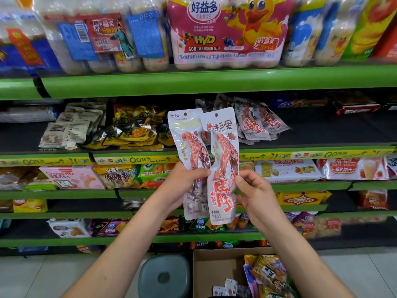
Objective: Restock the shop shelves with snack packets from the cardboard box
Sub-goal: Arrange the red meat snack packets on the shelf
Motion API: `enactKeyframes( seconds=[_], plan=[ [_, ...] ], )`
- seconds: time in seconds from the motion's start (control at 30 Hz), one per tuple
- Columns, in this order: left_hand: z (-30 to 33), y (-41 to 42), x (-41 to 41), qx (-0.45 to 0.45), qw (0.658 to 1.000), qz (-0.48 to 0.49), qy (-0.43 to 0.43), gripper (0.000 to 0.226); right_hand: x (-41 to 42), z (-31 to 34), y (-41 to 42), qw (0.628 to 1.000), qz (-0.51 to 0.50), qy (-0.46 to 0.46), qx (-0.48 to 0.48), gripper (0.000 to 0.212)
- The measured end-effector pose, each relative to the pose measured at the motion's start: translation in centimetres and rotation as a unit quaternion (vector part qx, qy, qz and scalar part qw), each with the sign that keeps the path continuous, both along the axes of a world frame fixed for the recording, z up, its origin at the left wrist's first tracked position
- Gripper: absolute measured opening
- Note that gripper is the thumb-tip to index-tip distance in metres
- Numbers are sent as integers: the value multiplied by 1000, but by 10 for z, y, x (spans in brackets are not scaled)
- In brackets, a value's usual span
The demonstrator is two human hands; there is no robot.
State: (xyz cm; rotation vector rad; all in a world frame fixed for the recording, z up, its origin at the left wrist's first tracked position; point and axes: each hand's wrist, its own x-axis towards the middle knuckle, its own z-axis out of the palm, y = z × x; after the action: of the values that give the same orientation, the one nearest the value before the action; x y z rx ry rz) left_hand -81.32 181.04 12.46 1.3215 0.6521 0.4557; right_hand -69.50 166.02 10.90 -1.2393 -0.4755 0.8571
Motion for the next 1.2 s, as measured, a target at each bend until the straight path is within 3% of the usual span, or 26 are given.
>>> enactKeyframes(
  seconds=[0.17, 0.3, 0.43, 0.5, 0.57, 0.77, 0.9, 0.93, 1.0, 1.07, 1.13, 1.2],
  plan=[
    [2, 0, 2, 5, 1000, -1, -7, 39, 3, 4, 6, 994, -15, -84, -73, 26],
    [11, 8, 2, -44, 997, 65, 17, 67, 35, 35, 31, 982, -35, -154, -103, 20],
    [12, 20, -8, -102, 993, 66, -6, 22, 81, 67, 79, 957, -55, -247, -145, 30],
    [12, 23, -15, -107, 992, 65, -13, 16, 105, 78, 103, 944, -92, -268, -172, 31],
    [12, 25, -22, -105, 992, 65, -12, 15, 127, 85, 125, 931, -105, -270, -220, 17],
    [14, 33, -38, -117, 992, 35, -19, 30, 152, 79, 153, 806, -92, -431, -395, 30],
    [12, 41, -38, -145, 987, 35, -60, 57, 137, 74, 128, 779, -124, -501, -356, 31],
    [11, 42, -36, -144, 987, 36, -63, 64, 128, 75, 119, 777, -143, -523, -319, 31],
    [12, 43, -30, -149, 985, 44, -68, 67, 100, 75, 98, 809, -133, -528, -220, 26],
    [13, 39, -19, -144, 986, 50, -70, 63, 57, 70, 72, 857, -31, -490, -158, 22],
    [18, 30, -5, -122, 990, 45, -63, 66, 12, 59, 49, 882, 87, -442, -140, 40],
    [24, 17, 7, -91, 995, 31, -34, 86, -19, 38, 34, 869, 168, -443, -145, 70]
  ],
)
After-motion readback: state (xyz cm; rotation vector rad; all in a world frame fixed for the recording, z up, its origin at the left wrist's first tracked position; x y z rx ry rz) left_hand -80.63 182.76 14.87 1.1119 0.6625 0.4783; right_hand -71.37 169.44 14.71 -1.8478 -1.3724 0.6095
